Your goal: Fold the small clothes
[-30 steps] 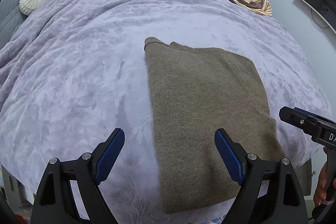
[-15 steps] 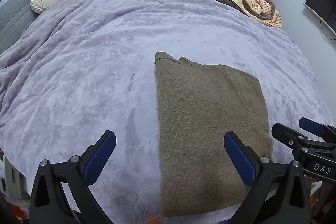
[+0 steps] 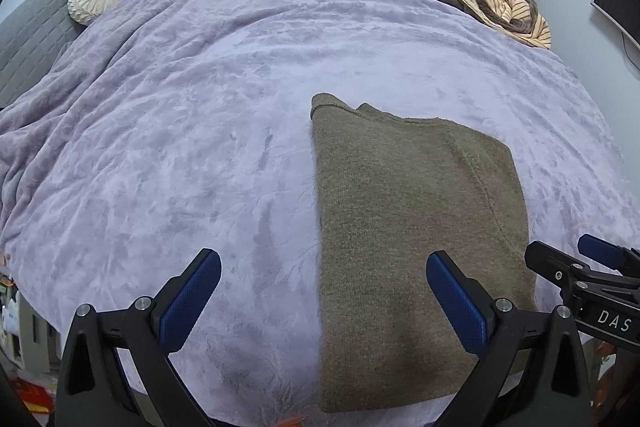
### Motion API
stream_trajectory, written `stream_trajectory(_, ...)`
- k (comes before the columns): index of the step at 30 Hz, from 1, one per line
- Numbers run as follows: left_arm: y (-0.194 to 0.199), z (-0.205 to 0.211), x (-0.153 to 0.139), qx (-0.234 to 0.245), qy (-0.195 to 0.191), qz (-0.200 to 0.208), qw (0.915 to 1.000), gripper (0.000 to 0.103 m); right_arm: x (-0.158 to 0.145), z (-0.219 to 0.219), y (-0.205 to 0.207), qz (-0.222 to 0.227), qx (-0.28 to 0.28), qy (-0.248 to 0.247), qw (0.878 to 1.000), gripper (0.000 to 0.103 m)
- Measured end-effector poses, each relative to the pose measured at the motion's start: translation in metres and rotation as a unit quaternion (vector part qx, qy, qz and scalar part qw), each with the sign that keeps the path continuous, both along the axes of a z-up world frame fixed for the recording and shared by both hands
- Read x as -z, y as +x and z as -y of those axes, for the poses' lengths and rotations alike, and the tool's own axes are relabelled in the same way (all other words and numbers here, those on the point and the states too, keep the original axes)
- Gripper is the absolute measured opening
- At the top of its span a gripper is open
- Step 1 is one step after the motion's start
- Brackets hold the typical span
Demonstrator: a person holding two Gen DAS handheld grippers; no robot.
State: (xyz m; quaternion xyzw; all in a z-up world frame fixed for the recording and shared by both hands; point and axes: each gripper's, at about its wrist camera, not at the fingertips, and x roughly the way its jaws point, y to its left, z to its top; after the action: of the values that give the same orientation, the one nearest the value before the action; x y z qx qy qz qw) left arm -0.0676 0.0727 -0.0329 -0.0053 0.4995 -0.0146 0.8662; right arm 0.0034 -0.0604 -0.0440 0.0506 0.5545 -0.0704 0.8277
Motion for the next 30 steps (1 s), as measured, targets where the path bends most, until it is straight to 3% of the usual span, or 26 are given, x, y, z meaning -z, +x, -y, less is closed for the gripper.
stream_trajectory(30,-0.0035,0.0034,0.0058,-0.003,0.022,-0.008,0.9997,0.103,0.0073,-0.0029,-0.0028,-0.007,0.000,-0.008,1.000,0.093)
